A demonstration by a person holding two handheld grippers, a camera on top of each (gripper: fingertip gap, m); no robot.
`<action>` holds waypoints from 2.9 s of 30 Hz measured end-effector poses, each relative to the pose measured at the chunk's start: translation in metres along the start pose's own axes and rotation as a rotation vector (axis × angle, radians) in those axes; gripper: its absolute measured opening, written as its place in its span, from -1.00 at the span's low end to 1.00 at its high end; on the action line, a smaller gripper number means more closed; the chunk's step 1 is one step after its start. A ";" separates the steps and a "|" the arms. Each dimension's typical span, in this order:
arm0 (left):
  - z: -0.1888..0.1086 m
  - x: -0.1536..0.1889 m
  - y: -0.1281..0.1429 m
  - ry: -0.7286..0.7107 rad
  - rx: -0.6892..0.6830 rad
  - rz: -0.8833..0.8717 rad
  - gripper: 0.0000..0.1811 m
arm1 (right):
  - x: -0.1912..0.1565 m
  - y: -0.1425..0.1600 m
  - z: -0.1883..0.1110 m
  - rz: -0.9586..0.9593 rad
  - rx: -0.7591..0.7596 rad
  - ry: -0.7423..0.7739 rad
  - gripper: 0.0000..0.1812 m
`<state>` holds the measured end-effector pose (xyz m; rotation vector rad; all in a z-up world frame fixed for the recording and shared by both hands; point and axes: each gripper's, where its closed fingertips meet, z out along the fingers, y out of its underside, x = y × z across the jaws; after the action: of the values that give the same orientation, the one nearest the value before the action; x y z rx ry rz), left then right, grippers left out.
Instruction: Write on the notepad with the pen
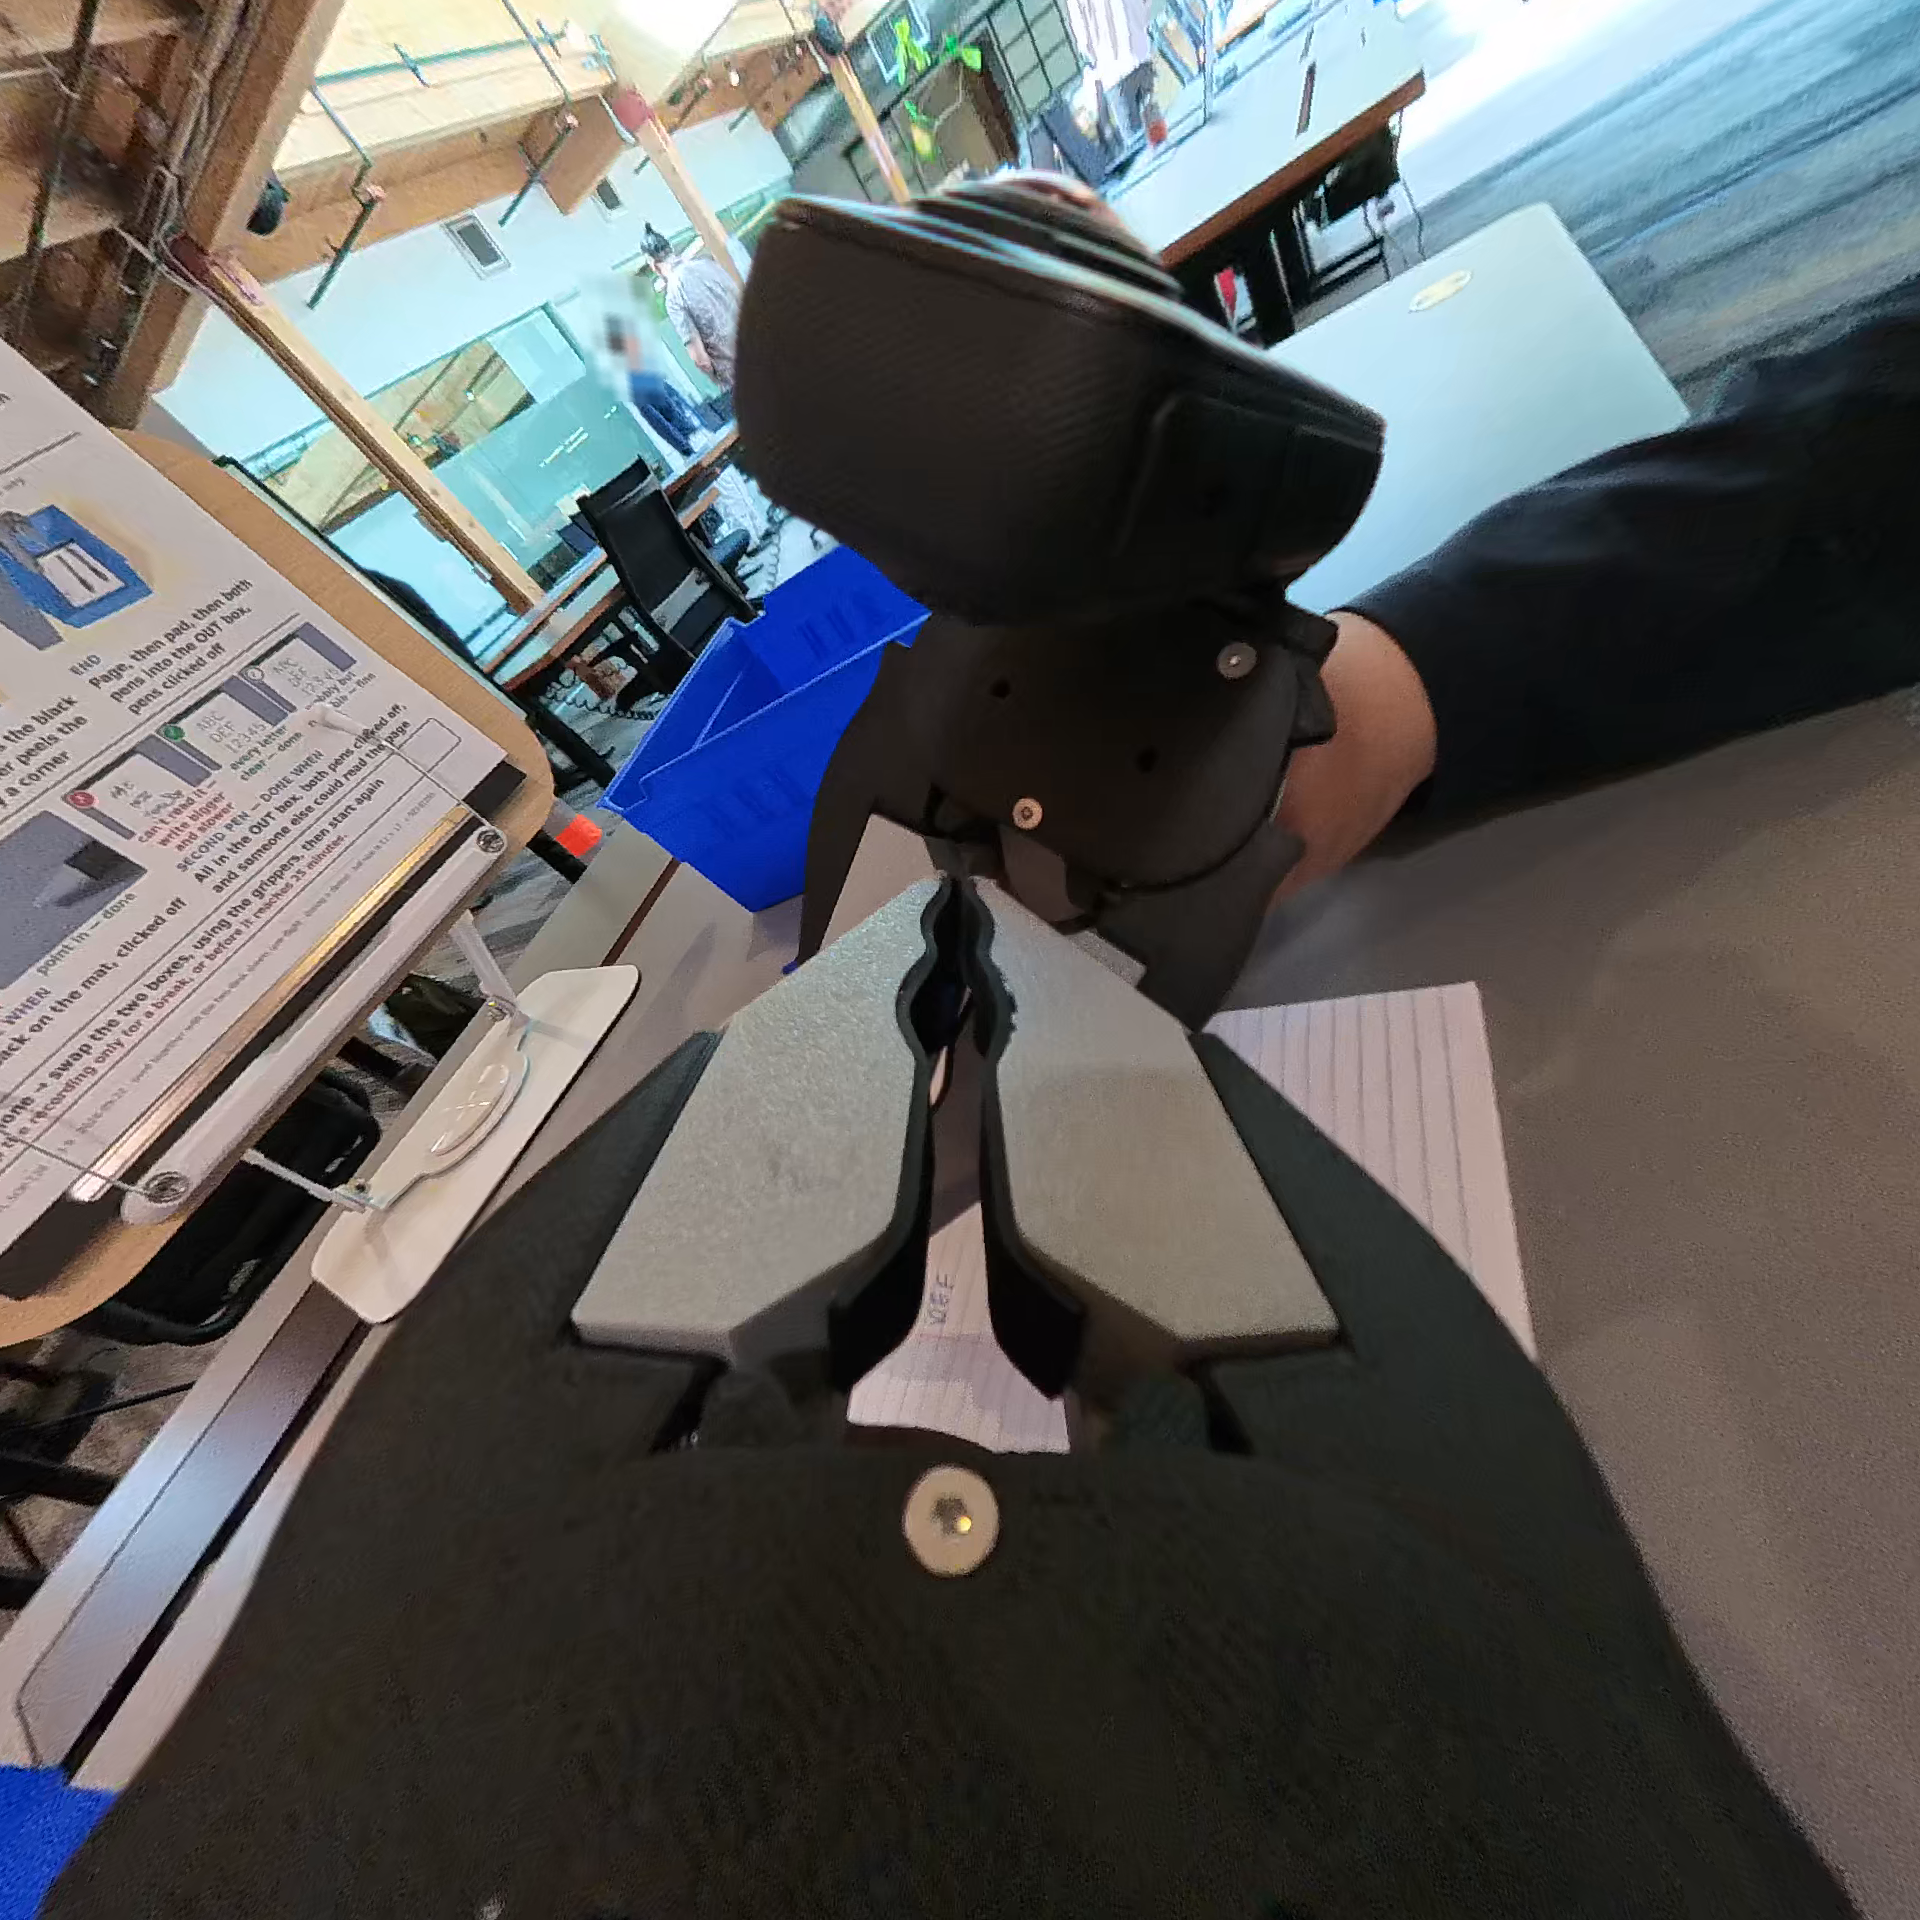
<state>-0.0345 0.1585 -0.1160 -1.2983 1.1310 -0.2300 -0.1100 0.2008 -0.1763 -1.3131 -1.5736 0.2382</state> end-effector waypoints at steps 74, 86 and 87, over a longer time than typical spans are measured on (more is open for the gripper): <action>-0.007 0.020 0.006 0.215 -0.004 -0.340 -0.91 | -0.020 -0.058 -0.095 0.402 0.529 -0.703 -0.96; -0.019 -0.001 -0.020 0.146 0.178 -0.393 -0.91 | 0.003 -0.067 -0.109 0.482 0.649 -0.667 -0.96; -0.022 -0.004 -0.024 0.139 0.204 -0.399 -0.91 | 0.007 -0.069 -0.112 0.500 0.674 -0.668 -0.96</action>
<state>-0.0427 0.1395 -0.0909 -1.3295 0.9266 -0.7217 -0.0636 0.1323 -0.0740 -1.0926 -1.4369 1.5062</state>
